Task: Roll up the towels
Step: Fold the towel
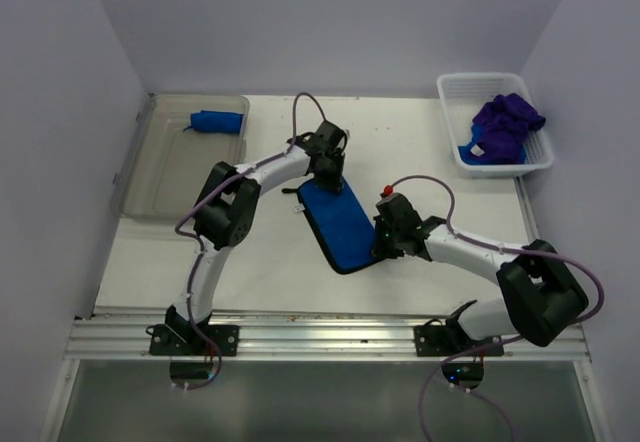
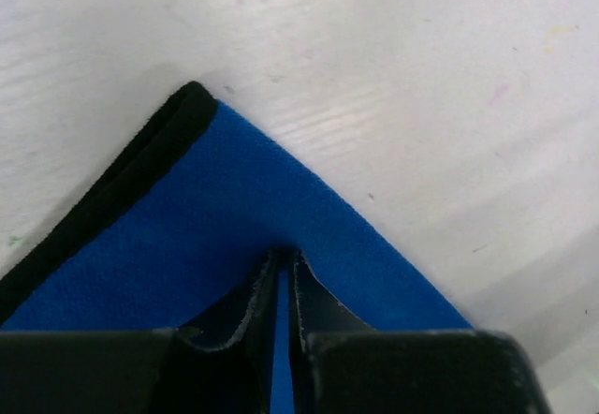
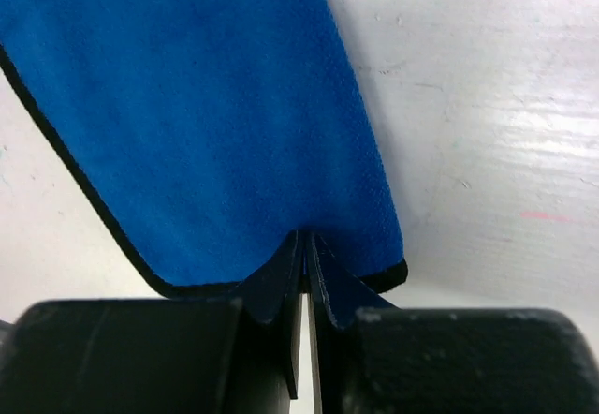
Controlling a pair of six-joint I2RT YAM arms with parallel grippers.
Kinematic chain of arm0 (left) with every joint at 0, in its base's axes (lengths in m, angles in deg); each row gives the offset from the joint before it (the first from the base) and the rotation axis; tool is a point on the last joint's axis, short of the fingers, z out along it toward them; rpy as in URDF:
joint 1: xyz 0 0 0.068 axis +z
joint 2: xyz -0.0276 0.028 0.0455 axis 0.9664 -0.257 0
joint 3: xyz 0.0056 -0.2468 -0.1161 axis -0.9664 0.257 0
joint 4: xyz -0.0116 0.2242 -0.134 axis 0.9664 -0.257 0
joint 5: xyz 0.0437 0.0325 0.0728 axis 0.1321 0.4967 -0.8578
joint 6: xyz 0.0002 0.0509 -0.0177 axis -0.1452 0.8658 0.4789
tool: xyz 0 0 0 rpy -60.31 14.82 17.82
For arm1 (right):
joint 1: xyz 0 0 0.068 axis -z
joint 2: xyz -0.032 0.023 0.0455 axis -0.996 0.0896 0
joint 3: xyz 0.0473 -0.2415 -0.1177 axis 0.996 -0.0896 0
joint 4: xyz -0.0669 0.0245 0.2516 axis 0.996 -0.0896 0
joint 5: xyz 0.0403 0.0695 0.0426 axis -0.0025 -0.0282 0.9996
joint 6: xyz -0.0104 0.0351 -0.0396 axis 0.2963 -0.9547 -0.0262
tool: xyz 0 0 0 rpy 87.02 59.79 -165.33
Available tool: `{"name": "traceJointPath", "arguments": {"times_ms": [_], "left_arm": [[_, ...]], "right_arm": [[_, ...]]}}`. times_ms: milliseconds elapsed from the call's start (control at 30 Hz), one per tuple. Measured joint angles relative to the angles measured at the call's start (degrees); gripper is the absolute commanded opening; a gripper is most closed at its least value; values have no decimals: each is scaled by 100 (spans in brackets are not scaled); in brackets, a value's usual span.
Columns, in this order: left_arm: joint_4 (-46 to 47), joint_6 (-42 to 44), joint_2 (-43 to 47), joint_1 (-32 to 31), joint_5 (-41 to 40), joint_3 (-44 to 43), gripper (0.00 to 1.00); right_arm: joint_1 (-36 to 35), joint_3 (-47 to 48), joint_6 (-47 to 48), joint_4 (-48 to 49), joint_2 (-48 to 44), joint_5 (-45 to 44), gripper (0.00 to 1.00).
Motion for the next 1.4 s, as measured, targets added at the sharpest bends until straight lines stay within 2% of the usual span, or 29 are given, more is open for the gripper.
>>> {"name": "traceJointPath", "arguments": {"times_ms": [200, 267, 367, 567, 700, 900, 1000, 1033, 1067, 1133, 1167, 1233, 1400], "left_arm": [[-535, 317, 24, -446, -33, -581, 27], [-656, 358, 188, -555, -76, -592, 29], [-841, 409, 586, -612, -208, -592, 28], [-837, 330, 1543, -538, -348, -177, 23], [-695, 151, 2210, -516, -348, 726, 25], [-254, -321, 3445, -522, -173, 2706, 28], [-68, -605, 3980, -595, -101, 3563, 35], [-9, -715, 4122, -640, -79, 3821, 42], [92, -831, 4240, -708, -68, 4079, 45], [234, -1102, 4400, -887, -44, 4546, 53], [323, -1241, 4446, -988, -39, 4765, 54], [507, -1508, 4496, -1169, -24, 5128, 54], [990, -2236, 4500, -1486, -83, 5674, 50]], "right_arm": [[2, 498, 304, -748, -282, -107, 14], [9, 667, 479, -881, -428, -245, 14], [59, 866, 737, -903, -382, -365, 11], [98, 896, 960, -817, 376, -466, 5], [74, 457, 796, -581, 367, -393, 8], [-326, -199, 142, -398, -372, -179, 7], [-527, -216, -20, -442, -531, -111, 8], [-566, -214, -37, -501, -614, -116, 9], [-588, -212, -37, -592, -726, -146, 11], [-592, -210, -37, -809, -1032, -271, 22], [-592, -210, -26, -907, -1196, -352, 30], [-590, -210, 4, -1001, -1399, -452, 34], [-588, -227, 24, -1036, -1252, -435, 34]]}}
